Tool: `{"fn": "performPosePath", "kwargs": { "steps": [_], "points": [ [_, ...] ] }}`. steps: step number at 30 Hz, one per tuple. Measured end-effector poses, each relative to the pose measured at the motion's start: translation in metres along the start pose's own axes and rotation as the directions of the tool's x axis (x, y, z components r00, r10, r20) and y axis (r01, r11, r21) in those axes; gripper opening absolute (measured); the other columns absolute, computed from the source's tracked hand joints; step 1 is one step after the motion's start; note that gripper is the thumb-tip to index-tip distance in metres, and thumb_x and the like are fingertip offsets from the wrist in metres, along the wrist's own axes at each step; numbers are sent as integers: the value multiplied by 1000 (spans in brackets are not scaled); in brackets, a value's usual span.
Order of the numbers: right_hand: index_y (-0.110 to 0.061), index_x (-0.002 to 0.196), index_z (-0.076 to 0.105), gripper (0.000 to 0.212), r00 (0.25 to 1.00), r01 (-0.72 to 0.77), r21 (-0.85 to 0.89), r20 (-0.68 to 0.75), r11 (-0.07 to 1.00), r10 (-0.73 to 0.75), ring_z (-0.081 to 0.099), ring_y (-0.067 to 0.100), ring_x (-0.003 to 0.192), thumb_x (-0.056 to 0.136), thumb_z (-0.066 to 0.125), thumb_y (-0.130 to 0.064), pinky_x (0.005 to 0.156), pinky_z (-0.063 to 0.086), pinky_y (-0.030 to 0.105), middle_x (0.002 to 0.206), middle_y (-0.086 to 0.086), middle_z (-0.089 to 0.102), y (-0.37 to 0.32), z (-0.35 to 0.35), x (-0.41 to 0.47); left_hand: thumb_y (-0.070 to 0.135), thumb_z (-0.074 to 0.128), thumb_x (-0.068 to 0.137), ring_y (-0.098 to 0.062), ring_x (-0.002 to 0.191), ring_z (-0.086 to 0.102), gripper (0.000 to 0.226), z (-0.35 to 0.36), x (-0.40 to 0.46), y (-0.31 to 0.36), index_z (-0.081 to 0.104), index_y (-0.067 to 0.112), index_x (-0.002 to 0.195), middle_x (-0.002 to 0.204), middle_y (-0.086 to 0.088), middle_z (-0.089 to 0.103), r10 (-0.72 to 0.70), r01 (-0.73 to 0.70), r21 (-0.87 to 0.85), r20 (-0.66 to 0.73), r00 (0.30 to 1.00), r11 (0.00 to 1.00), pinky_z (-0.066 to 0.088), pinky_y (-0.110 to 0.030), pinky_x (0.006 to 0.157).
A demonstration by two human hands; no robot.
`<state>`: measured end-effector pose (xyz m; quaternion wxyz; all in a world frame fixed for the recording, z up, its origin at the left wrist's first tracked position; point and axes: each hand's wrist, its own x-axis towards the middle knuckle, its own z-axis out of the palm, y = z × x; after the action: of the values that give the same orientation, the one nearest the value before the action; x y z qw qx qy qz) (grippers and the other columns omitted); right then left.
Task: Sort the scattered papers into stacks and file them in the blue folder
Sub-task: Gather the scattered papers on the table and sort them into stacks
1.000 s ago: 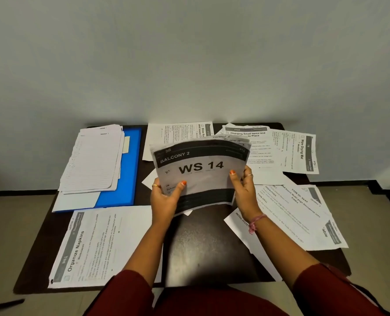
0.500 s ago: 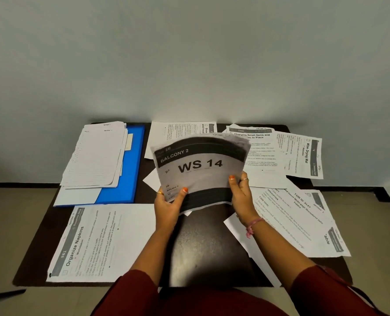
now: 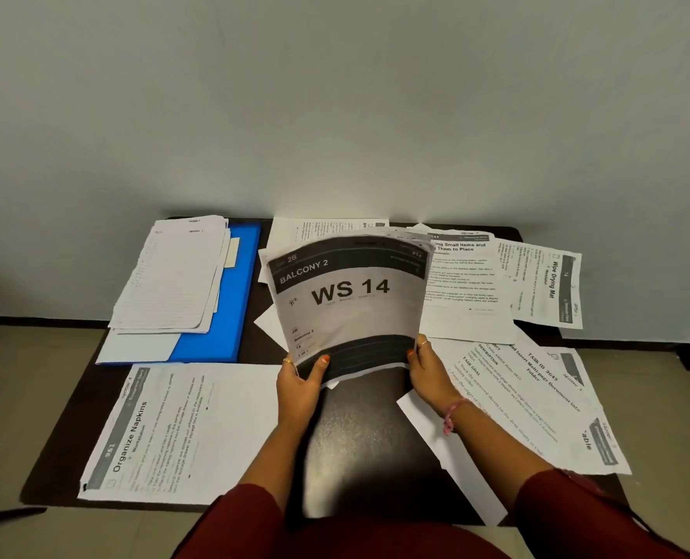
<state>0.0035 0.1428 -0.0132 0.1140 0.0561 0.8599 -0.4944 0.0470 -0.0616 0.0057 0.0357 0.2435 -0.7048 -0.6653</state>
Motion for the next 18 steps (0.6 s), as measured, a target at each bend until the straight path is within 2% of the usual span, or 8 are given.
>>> {"fn": "performPosePath", "kwargs": {
  "steps": [2,4,8,11,13,15,18],
  "points": [
    [-2,138,39,36,999,-28,-24,22,999,28,48,31,125,102,37,-8,108,36,32,134,16,52,1,-1,-1,14,65,89,-14,115,50,49,1,2,-3,46,7,133,129,-8,56,-2,2,14,-1,1000,1000,41,-27,97],
    [-3,135,42,34,999,-37,-38,30,999,38,51,30,121,102,37,-8,99,36,24,130,15,55,0,-1,-1,15,64,90,-18,117,51,48,2,4,-3,45,7,133,129,-8,55,-4,5,29,-9,1000,1000,42,-27,96],
    [-5,132,48,33,1000,-22,-46,8,999,22,54,28,117,101,39,-9,98,39,26,126,14,58,-9,2,4,14,62,91,-15,112,51,48,0,10,6,43,7,134,124,-4,53,-16,17,28,-11,1000,999,43,-24,91],
    [-6,121,53,24,1000,-7,-11,-4,1000,7,56,25,109,101,41,-9,92,41,25,116,9,60,-24,5,13,14,61,92,-11,109,48,47,-11,21,17,43,7,135,121,1,50,-9,10,31,-7,1000,999,42,-22,88],
    [-15,110,53,17,999,-30,59,17,998,29,57,22,104,101,40,-9,89,50,30,109,1,58,-39,8,17,15,62,92,-10,109,48,48,-23,33,25,43,9,135,120,3,50,-28,28,39,9,1000,999,43,-23,89],
    [-19,105,52,17,995,-78,163,75,984,67,60,21,104,101,39,-8,80,58,30,106,-4,59,-58,15,21,17,65,89,-13,109,51,48,-42,48,33,47,9,133,121,0,54,-34,33,53,15,999,998,44,-25,90],
    [-15,114,53,21,986,-120,226,141,967,90,62,17,99,101,39,-6,70,59,24,111,0,61,-86,35,31,16,71,85,-13,97,60,44,-76,75,47,54,10,125,113,-2,61,-56,56,24,22,998,998,47,-18,78]
  ]
}}
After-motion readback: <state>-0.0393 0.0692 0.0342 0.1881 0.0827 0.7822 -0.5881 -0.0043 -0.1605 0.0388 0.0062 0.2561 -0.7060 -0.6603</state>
